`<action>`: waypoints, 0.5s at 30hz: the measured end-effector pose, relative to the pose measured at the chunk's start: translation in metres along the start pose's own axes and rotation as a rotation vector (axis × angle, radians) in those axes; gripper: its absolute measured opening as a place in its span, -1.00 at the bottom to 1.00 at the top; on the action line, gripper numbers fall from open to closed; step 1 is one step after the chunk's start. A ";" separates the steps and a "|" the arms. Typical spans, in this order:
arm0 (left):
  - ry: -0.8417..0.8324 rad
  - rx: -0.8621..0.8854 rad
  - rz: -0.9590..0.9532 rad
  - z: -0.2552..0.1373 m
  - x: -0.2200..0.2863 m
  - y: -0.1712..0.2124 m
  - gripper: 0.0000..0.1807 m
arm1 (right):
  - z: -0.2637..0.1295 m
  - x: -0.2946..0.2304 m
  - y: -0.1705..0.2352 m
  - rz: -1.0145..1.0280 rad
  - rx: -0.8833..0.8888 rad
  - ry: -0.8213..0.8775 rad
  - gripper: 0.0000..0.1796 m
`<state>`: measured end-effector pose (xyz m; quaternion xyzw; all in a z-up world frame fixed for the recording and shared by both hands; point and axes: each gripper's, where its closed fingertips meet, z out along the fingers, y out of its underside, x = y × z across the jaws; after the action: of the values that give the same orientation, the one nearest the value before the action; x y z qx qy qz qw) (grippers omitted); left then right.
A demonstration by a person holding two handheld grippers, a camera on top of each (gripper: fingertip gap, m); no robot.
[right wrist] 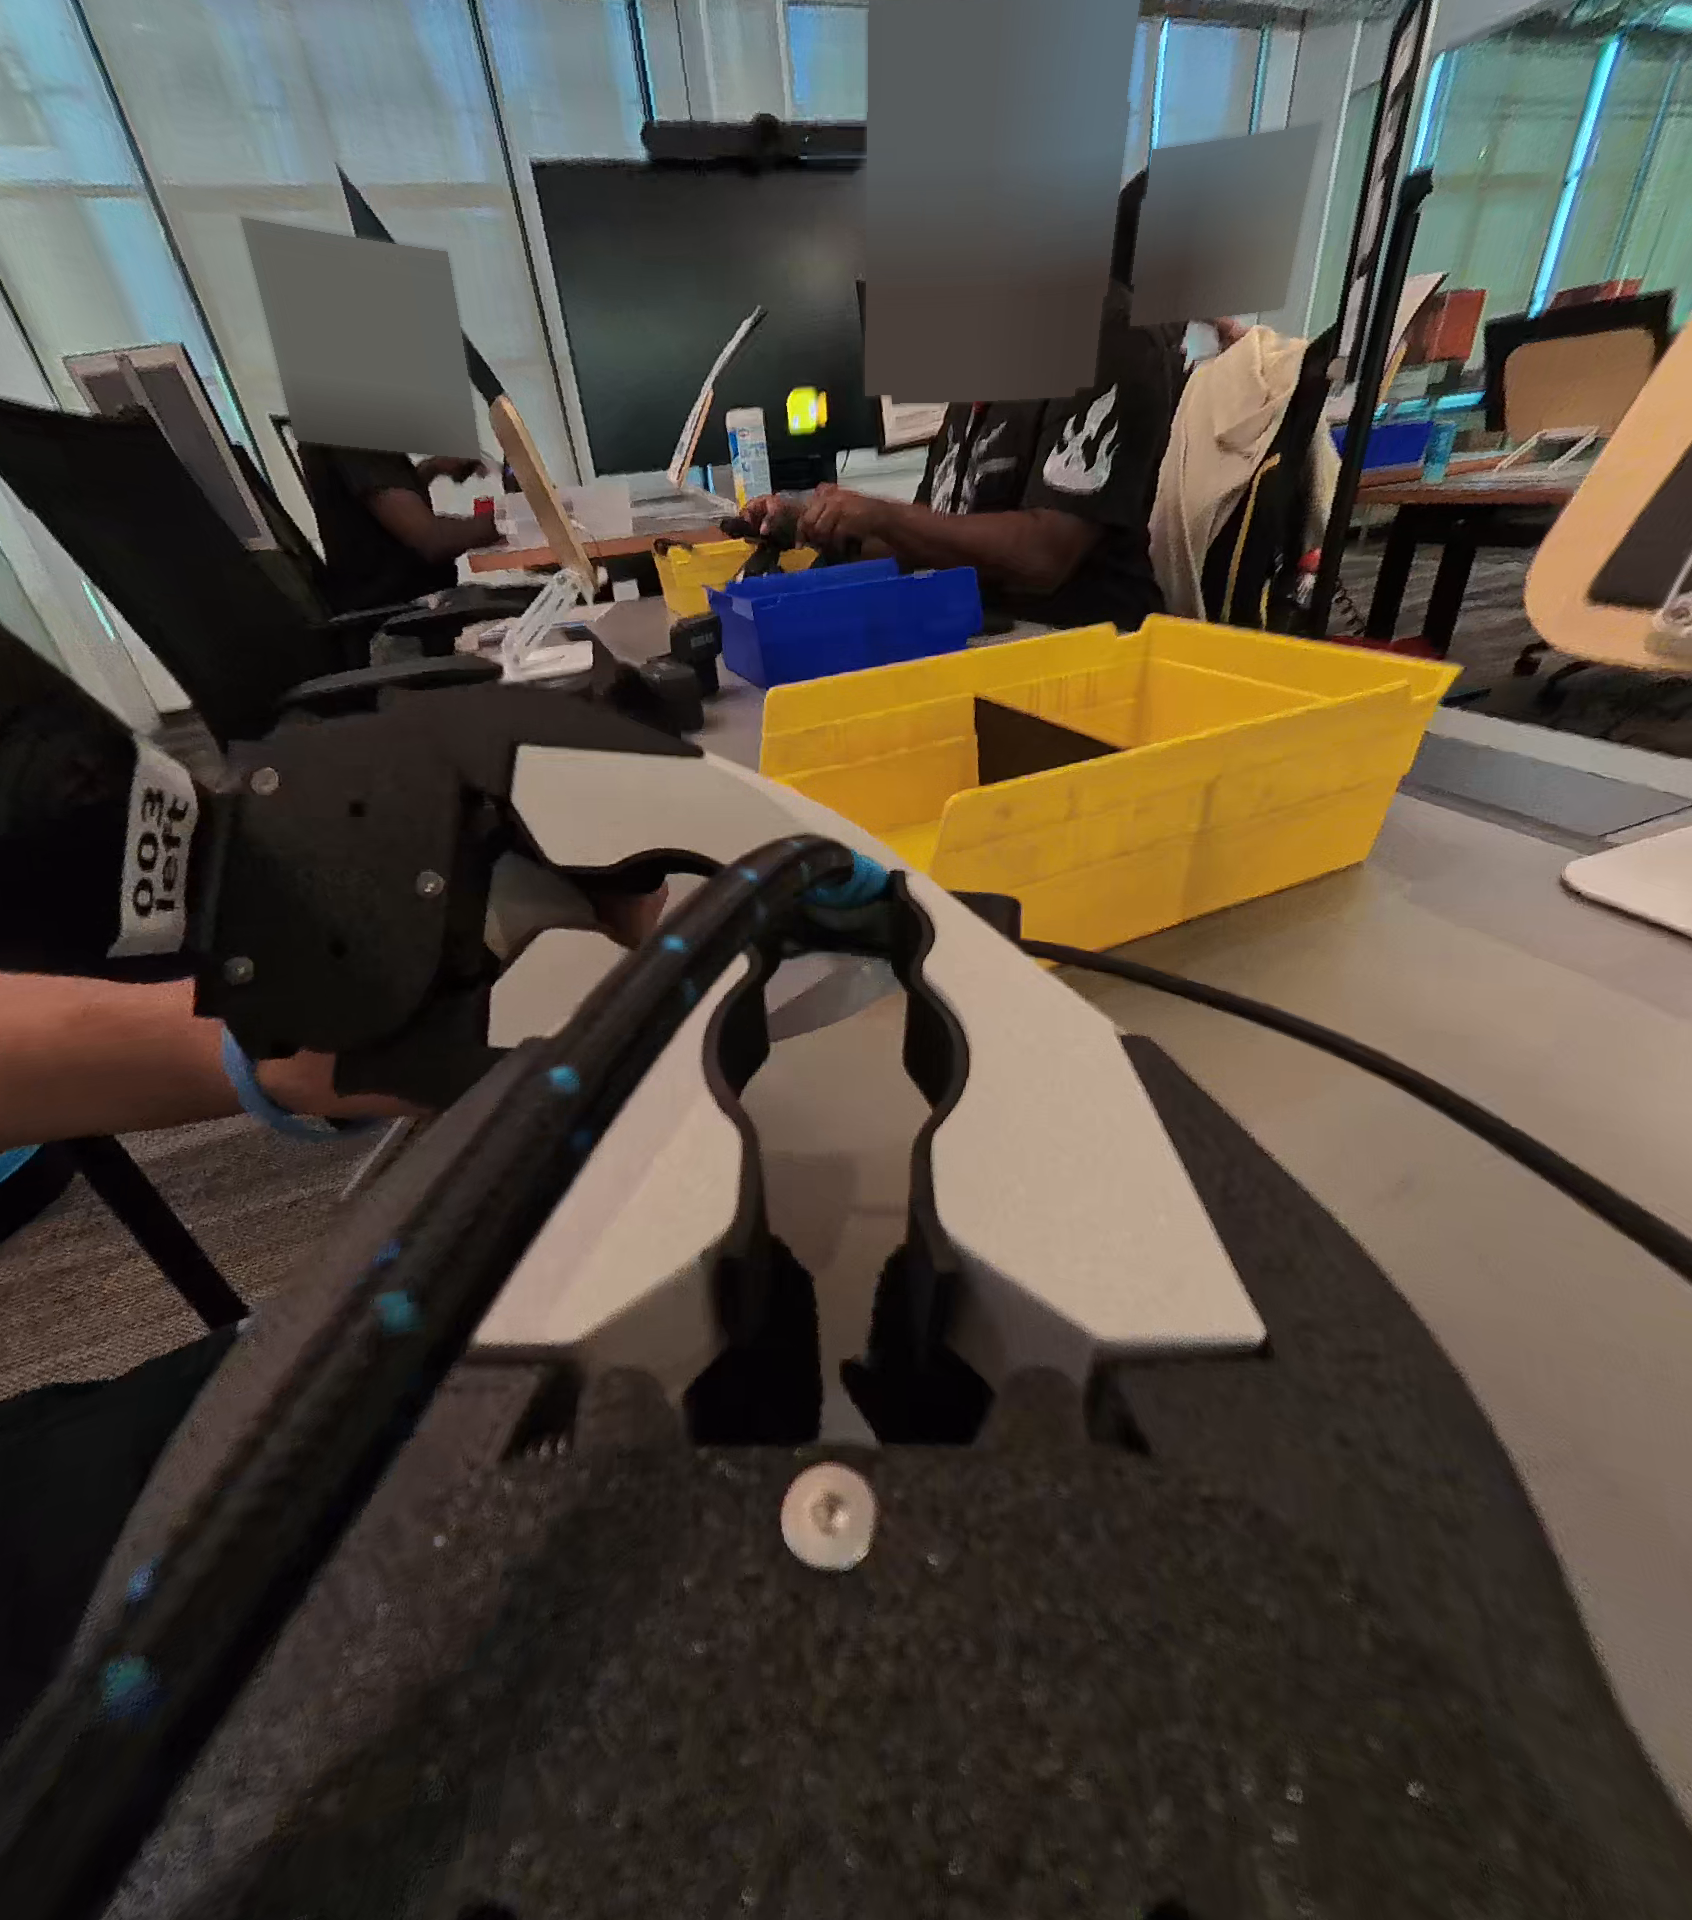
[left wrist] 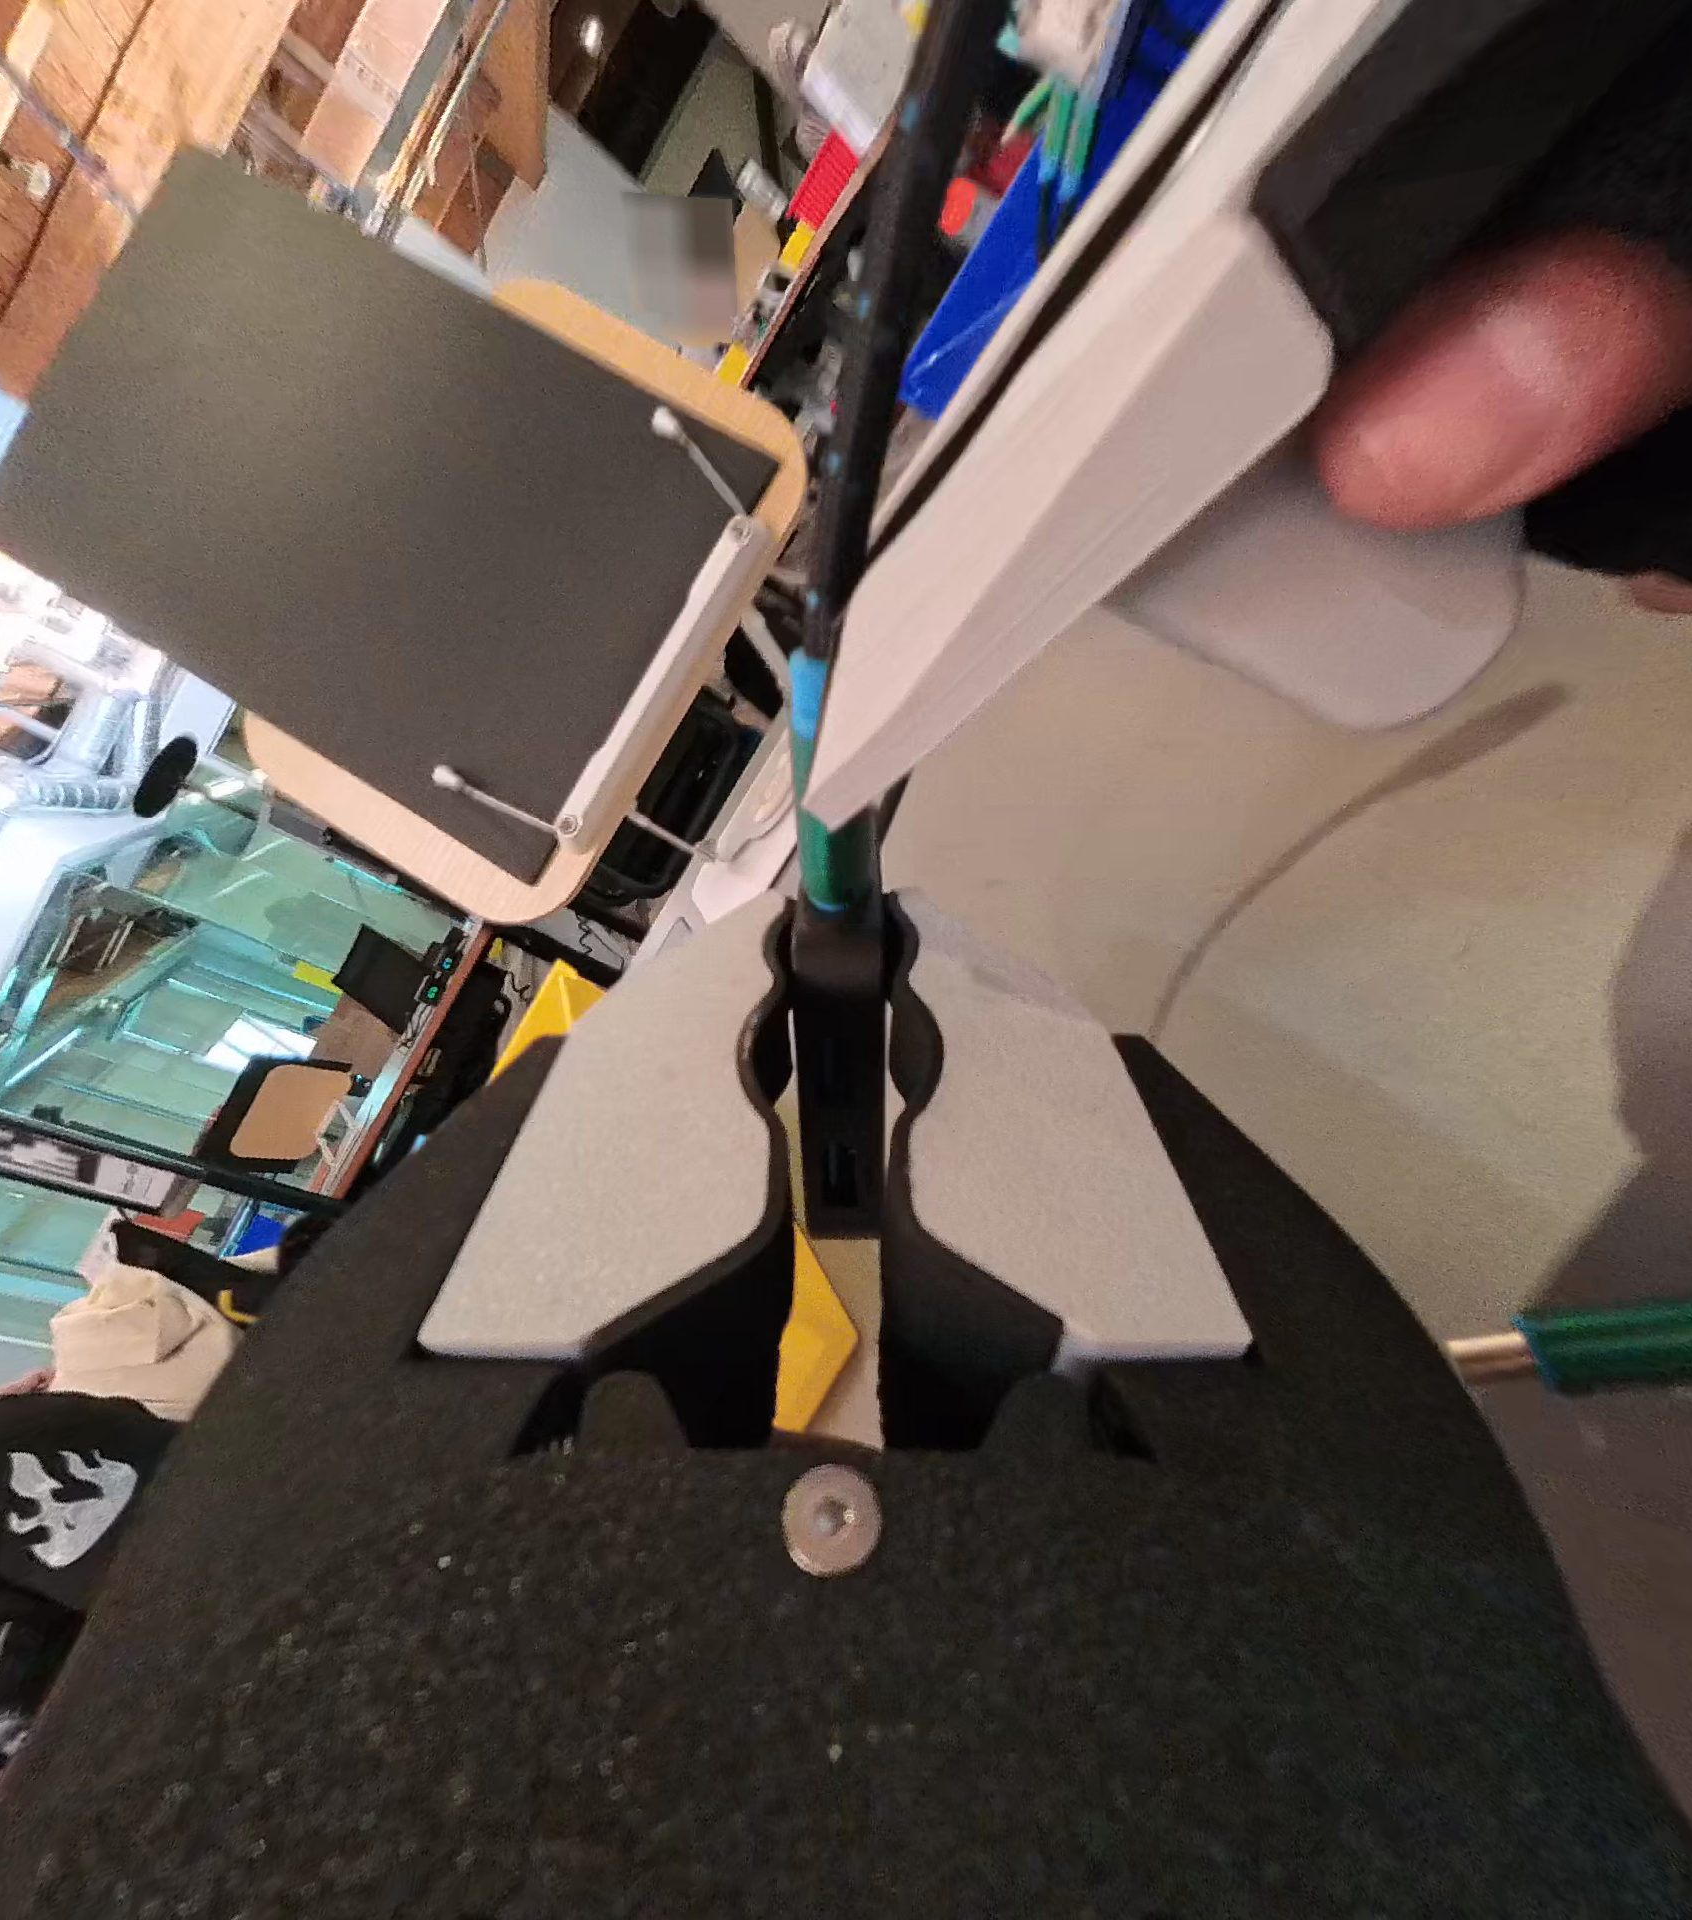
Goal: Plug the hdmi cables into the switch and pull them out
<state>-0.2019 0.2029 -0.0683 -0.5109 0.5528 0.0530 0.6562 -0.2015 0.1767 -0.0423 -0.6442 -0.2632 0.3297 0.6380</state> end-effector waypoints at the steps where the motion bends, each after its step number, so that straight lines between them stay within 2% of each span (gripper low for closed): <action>1: 0.001 -0.002 -0.009 0.000 0.000 0.000 -0.86 | 0.000 0.000 0.000 -0.007 0.004 0.007 -0.79; 5: -0.002 0.001 -0.012 0.000 -0.002 0.001 -0.86 | 0.002 0.000 -0.001 0.002 -0.005 0.016 -0.79; 7: 0.030 0.038 -0.110 0.001 -0.003 -0.003 -0.85 | 0.001 0.001 -0.005 0.005 -0.006 0.012 -0.79; 8: 0.054 0.060 -0.188 0.002 -0.003 -0.004 -0.85 | 0.000 0.001 -0.008 0.025 0.002 -0.002 -0.80; 11: 0.182 0.115 -0.509 0.003 -0.009 0.000 -0.85 | -0.010 0.005 -0.014 0.098 0.038 -0.051 -0.65; 15: 0.434 0.290 -0.986 -0.007 -0.017 -0.007 -0.85 | -0.018 0.025 0.020 0.223 -0.091 -0.033 -0.52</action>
<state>-0.2085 0.2033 -0.0496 -0.6127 0.3722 -0.4434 0.5380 -0.1738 0.1830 -0.0645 -0.6923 -0.2151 0.3971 0.5627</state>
